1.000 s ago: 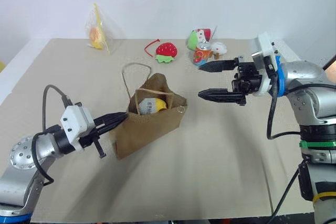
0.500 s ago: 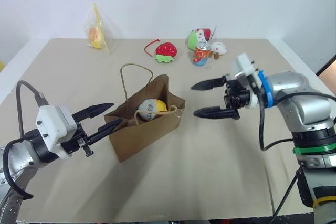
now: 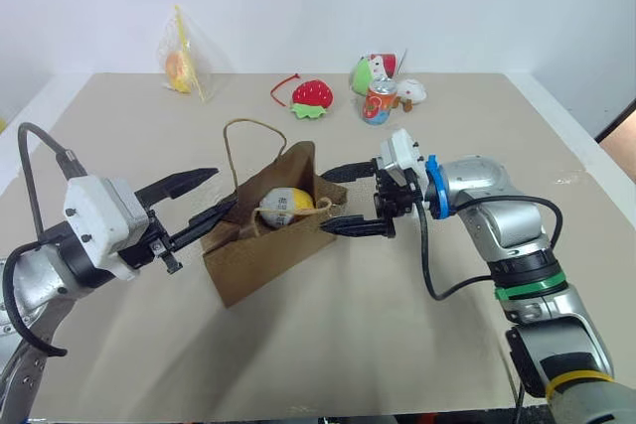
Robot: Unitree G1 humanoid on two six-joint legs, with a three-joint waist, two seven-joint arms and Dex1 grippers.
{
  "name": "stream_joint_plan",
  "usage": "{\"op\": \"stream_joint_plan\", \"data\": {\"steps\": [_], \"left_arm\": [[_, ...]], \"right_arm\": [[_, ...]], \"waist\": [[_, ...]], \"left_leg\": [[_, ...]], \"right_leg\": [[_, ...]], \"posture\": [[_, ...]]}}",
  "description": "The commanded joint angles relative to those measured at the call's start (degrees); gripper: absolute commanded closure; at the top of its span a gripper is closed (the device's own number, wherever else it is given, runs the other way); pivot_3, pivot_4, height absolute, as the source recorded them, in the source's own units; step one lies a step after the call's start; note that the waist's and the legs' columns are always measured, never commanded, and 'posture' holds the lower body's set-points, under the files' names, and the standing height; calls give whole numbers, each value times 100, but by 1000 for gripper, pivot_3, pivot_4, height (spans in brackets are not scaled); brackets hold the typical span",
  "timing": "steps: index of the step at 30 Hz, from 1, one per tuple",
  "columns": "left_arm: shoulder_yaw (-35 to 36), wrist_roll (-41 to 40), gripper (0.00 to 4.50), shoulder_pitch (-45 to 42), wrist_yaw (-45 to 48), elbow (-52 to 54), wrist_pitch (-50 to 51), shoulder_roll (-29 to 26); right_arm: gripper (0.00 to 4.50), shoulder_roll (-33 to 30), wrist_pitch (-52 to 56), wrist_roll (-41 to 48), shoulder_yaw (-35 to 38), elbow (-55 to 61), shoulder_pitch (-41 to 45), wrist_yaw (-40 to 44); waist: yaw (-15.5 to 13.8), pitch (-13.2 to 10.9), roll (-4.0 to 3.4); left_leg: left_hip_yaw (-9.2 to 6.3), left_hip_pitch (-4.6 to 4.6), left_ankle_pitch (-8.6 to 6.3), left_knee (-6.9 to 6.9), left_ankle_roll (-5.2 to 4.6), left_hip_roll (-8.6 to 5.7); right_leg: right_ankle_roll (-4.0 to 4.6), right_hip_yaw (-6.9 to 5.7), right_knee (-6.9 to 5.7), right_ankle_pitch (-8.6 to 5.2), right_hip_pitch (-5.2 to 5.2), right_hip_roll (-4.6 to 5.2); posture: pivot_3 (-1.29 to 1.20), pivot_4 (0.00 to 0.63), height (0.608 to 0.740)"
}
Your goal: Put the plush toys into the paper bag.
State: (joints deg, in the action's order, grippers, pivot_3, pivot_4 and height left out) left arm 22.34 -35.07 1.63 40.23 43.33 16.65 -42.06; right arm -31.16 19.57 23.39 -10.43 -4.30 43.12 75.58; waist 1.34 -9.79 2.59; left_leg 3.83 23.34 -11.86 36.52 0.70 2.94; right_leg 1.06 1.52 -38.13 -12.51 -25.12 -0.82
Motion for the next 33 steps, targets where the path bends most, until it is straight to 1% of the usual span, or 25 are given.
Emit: {"op": "stream_joint_plan", "data": {"steps": [1, 2, 4, 5, 6, 9, 10, 14, 17, 18, 19, 20, 22, 24, 27, 33], "left_arm": [[140, -94, 2406, -41, -121, 113, -10, 12], [151, -96, 2406, -12, -88, 90, -24, 8], [153, -158, 2406, 5, -78, 52, -4, 7], [130, -293, 2406, 8, -41, 43, 79, -16], [103, -412, 2406, 27, -3, 42, 179, -55], [50, -696, 2406, 79, 131, 30, 381, -131], [32, -748, 2406, 43, 167, -16, 435, -160], [-16, -1138, 2406, -237, 245, -260, 785, -310], [44, -1491, 2406, -382, 362, -412, 1153, -529], [65, -1466, 2406, -391, 484, -478, 1164, -613], [91, -1440, 1891, -387, 597, -539, 1146, -677], [117, -1409, 1761, -379, 715, -612, 1119, -734], [163, -1400, 685, -395, 885, -738, 1083, -820], [191, -1378, 12, -441, 1080, -849, 1051, -932], [204, -1260, 12, -495, 1255, -972, 952, -1014], [31, -1189, 12, -678, 1326, -989, 946, -941]], "right_arm": [[1138, 21, -120, -6, 112, 65, 72, -38], [1674, 24, -136, -8, 110, 77, 60, -28], [2163, 27, -165, -12, 102, 88, 47, -16], [2645, 21, -163, -6, 95, 110, 29, -12], [2967, 18, -160, 0, 92, 127, 14, -12], [4226, 1, -160, -4, 82, 205, -57, -32], [4404, -12, -166, -15, 84, 242, -87, -47], [4404, -70, -109, -2, 155, 418, -159, -173], [4404, -215, 45, 108, 280, 718, -249, -246], [4404, -281, 93, 141, 327, 828, -293, -274], [4500, -344, 144, 174, 372, 934, -339, -301], [4500, -407, 203, 211, 421, 1045, -395, -320], [4500, -525, 323, 287, 509, 1266, -514, -372], [4500, -629, 441, 365, 580, 1482, -620, -445], [4500, -772, 664, 513, 686, 1800, -761, -524], [4500, -1455, 1619, 1202, 1156, 2896, -1344, -710]], "waist": [[0, 0, 0], [1, 0, 0], [1, 0, 0], [1, 0, 0], [1, 0, 0], [2, 0, 0], [1, 0, 0], [0, 0, 0], [3, 0, 0], [1, 0, -1], [1, 0, -1], [0, 0, 0], [-2, 0, -1], [1, 0, 0], [2, 0, -1], [-9, -1, -1]], "left_leg": [[0, 0, 0, 0, 0, 0], [1, 0, 0, 0, 0, 0], [1, -1, 0, 0, 0, 0], [0, -2, 0, 0, 0, 0], [0, -2, 0, 0, 0, 1], [-1, -3, 0, 0, 0, 3], [-1, -2, 0, 0, 0, 2], [-5, -2, 0, 0, 0, 2], [-4, -3, 0, 1, 0, 2], [-3, -2, 0, 1, 0, 2], [-2, -3, 0, 0, 0, 1], [-2, -1, 0, 0, 0, 0], [-3, 0, 0, -1, 0, -4], [-1, 0, 0, -2, 1, -3], [0, -1, 0, -2, 1, -2], [-6, 0, -1, -3, 2, -1]], "right_leg": [[0, 0, 0, 0, 0, 1], [0, 2, 0, 0, 0, 1], [-1, 2, 0, 1, 0, 1], [-1, 1, 0, 1, 0, 0], [-1, 0, 0, 1, 1, 0], [0, -1, 0, 1, 1, -2], [0, -2, 0, 0, 0, -2], [1, -6, -1, 0, 2, -2], [0, -6, -2, 1, 2, -3], [0, -5, -2, 0, 1, -3], [1, -5, -2, 0, 0, -1], [1, -5, -1, 0, -1, -1], [3, -6, -1, -4, -1, 1], [3, -6, -1, -4, -2, 3], [4, -6, -1, -4, -3, 3], [10, -14, -1, -8, -1, 6]], "posture": [[0, 150, 740], [0, 150, 740], [0, 150, 740], [0, 150, 740], [0, 150, 740], [0, 150, 740], [0, 150, 740], [0, 150, 740], [0, 150, 740], [0, 150, 740], [0, 150, 740], [0, 150, 740], [0, 150, 740], [0, 150, 740], [0, 150, 740], [0, 150, 740]]}}
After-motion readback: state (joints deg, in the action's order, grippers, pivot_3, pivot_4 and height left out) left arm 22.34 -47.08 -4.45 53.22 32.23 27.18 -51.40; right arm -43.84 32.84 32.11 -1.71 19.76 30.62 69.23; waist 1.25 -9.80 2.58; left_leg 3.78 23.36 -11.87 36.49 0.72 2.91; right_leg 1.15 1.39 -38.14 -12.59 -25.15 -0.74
